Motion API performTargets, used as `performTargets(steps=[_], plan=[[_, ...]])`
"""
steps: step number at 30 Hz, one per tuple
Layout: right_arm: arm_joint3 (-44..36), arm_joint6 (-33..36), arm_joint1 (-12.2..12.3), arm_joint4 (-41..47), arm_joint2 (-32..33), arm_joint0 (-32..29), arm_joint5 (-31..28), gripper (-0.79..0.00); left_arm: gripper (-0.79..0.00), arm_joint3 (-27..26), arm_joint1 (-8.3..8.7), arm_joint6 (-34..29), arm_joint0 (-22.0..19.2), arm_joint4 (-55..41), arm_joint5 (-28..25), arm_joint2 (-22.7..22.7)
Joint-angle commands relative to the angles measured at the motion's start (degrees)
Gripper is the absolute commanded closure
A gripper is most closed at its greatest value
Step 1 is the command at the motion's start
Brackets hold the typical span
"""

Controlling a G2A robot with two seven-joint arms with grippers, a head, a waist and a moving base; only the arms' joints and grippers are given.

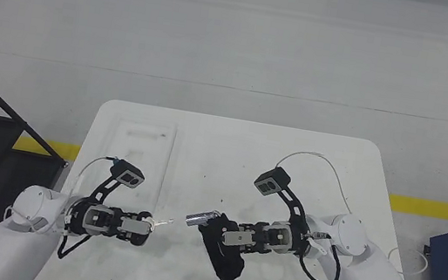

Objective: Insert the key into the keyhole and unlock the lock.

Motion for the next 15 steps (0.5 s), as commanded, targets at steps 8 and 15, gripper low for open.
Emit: performTargets(steps=[8,15], plan=[[0.0,0.0,0.0,0.0,0.0,0.0,0.0,0.0,0.0,-4.42,0.15,2.49,1.13,3.73,1.62,-0.33],[0.0,0.0,0.0,0.0,0.0,0.0,0.0,0.0,0.0,-10.11,0.49,9.58,4.93,8.7,4.27,-3.16]])
